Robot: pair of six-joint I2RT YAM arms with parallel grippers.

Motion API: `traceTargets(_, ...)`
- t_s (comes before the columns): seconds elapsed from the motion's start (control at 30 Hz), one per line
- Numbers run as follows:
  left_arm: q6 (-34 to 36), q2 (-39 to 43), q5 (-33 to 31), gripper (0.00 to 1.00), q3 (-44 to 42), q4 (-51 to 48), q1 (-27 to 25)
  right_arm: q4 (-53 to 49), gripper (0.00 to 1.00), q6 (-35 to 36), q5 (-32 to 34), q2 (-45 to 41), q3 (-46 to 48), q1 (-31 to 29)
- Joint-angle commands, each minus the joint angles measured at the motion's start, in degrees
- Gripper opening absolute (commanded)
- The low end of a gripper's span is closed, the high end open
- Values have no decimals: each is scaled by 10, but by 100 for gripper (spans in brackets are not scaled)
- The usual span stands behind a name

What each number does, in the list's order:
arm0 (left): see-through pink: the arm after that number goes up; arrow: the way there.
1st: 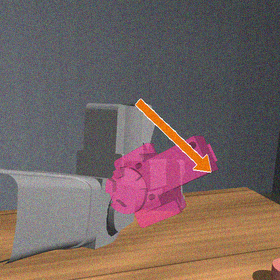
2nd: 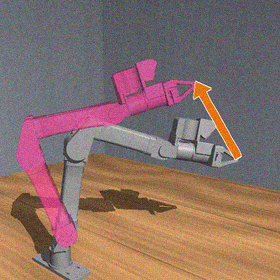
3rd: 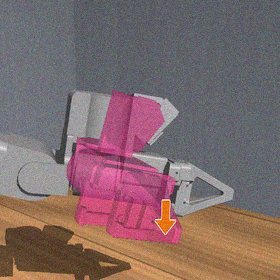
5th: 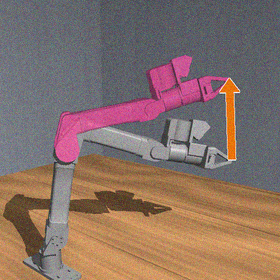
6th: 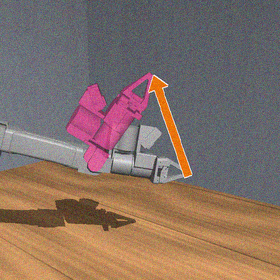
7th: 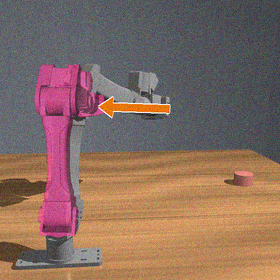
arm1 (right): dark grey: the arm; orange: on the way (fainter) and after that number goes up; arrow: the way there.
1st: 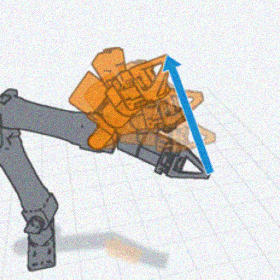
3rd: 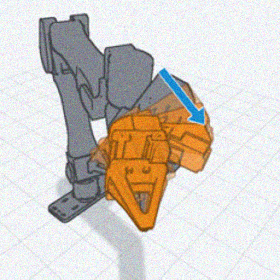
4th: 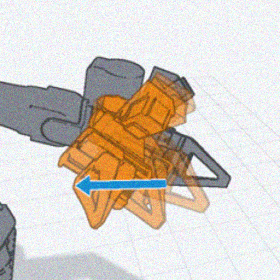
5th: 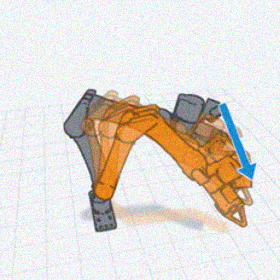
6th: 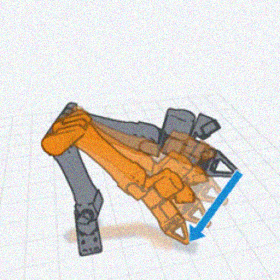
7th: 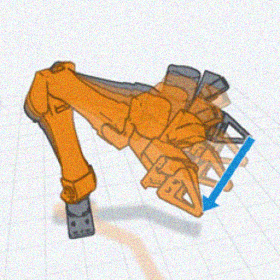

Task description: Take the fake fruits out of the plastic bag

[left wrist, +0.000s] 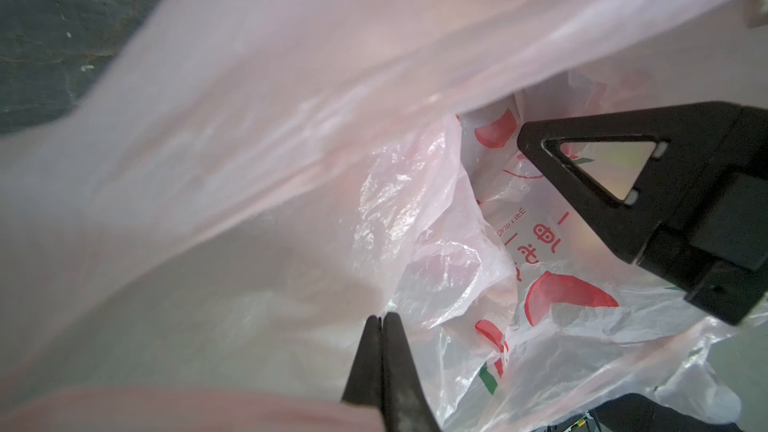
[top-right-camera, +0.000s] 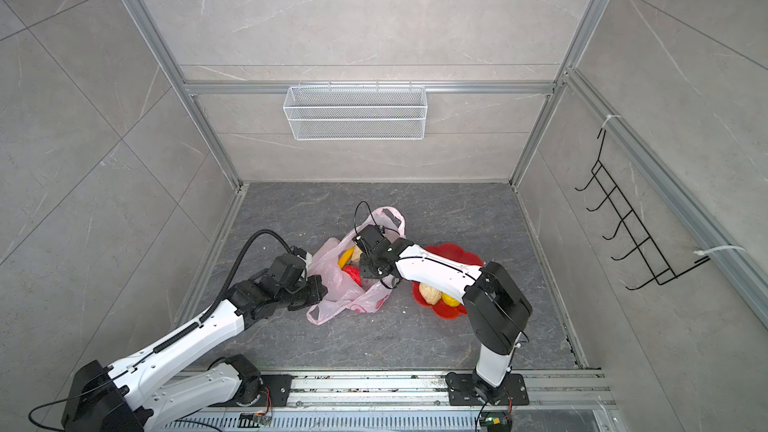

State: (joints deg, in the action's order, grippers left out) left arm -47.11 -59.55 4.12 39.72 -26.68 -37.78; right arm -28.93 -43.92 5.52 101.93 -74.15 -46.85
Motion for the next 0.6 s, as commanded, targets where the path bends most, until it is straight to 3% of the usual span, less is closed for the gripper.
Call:
traceTargets(0.0,5,-11,-12,0,20,11,-2,35,43,-36,17,24,-13,-2)
traceTargets(0.57,32,-11,-8,0,18,39,-2,104,66,-129,73,89,-32,-4)
